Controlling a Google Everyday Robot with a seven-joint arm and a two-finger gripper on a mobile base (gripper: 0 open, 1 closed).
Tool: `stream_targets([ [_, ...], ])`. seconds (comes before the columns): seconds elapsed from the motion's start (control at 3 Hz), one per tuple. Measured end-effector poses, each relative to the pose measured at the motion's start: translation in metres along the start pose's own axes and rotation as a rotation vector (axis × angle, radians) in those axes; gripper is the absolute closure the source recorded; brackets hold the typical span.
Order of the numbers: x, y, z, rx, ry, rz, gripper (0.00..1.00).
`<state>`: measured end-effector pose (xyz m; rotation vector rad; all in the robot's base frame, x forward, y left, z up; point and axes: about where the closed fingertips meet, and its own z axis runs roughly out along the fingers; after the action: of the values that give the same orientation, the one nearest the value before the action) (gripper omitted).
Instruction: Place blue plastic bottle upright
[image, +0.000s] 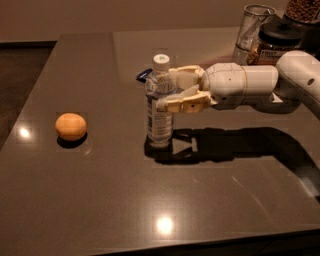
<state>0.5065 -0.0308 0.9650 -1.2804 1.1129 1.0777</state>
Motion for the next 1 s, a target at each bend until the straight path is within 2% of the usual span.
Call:
stream_targets([
  [0.33, 0.0084, -0.0043, -0.0057, 0.012, -0.003, 0.006, 0.82],
  [0.67, 0.0137, -0.0071, -0.0089, 0.016, 0.008, 0.009, 0.59],
  [1.0, 0.0172, -0.0086, -0.0102, 0.020, 0.021, 0.019, 0.28],
])
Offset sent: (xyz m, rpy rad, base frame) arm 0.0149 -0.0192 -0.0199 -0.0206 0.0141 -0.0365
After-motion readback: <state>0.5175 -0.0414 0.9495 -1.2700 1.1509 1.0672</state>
